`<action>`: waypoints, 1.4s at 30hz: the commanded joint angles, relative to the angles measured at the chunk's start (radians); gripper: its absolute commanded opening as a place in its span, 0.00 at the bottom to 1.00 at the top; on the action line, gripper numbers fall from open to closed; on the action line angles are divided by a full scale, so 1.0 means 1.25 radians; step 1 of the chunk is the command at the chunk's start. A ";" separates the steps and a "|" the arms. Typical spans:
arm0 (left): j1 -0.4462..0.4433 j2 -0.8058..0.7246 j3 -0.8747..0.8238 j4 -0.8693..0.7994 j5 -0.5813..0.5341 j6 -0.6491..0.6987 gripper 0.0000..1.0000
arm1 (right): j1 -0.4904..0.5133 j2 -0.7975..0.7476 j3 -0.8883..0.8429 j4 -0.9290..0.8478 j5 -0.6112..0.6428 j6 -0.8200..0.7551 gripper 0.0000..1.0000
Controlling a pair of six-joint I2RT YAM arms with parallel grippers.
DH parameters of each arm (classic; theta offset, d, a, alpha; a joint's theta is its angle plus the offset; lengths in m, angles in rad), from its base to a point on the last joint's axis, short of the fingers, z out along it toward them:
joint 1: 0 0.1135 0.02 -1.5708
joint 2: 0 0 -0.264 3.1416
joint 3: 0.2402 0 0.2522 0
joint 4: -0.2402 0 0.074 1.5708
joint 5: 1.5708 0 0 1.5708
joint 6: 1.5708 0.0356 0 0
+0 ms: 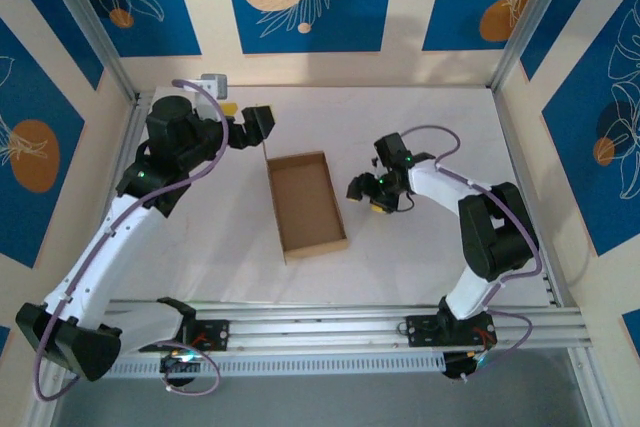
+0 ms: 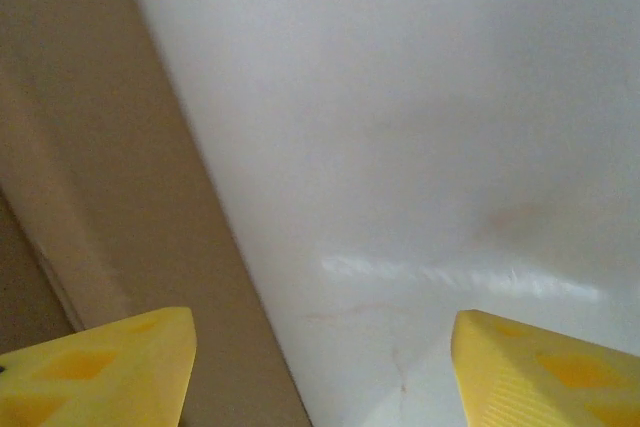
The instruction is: Fold the paper box
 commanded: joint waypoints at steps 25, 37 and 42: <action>-0.012 -0.301 -0.302 -0.071 -0.291 -0.041 1.00 | 0.119 0.585 0.785 -0.127 -0.001 -0.903 0.81; -0.027 -0.325 -0.330 -0.060 -0.355 -0.025 1.00 | 0.090 0.602 0.787 -0.216 0.109 -0.706 0.42; -0.027 -0.339 -0.338 -0.062 -0.377 -0.032 1.00 | 0.081 0.506 0.626 -0.183 0.176 -0.619 0.29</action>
